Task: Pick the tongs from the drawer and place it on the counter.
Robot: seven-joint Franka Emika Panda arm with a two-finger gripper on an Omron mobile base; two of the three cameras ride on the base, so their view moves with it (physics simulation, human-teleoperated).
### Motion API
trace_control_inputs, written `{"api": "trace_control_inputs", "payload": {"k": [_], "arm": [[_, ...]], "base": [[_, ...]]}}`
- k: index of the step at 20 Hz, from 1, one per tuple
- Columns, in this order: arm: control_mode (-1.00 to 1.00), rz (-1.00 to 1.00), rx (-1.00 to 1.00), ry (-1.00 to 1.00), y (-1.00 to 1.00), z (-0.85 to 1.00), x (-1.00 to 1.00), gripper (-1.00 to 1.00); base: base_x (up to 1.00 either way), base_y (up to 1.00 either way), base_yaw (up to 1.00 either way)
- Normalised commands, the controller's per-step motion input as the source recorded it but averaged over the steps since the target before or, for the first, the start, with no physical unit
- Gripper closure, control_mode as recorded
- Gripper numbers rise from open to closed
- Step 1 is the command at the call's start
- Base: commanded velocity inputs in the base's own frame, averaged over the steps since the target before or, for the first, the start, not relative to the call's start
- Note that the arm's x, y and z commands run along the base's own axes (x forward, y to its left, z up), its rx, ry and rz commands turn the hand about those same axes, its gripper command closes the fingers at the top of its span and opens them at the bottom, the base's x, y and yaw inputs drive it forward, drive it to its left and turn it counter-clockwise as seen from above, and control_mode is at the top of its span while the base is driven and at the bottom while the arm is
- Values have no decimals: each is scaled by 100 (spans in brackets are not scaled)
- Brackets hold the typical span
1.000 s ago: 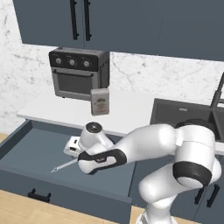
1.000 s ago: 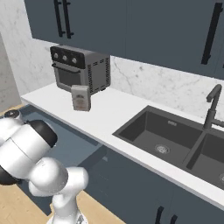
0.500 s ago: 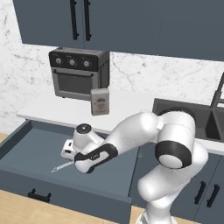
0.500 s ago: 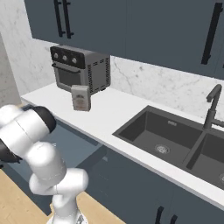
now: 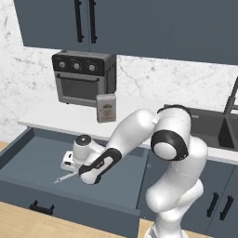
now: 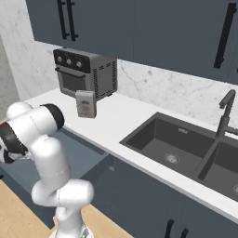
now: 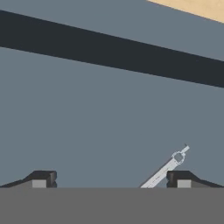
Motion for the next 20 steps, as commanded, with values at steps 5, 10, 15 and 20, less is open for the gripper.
{"api": "trace_control_inputs", "payload": {"k": [5, 10, 15, 20], "arm": [[-100, -2, -14, 2, 48, -15, 29, -100], [-100, 0, -15, 4, 22, -32, 34, -100], [-100, 0, -4, 0, 1, -29, 33, -100], [-100, 0, 0, 0, 1, -12, 42, -100]], "base": [[0, 0, 0], [0, 0, 0], [0, 0, 0], [0, 0, 0]]}}
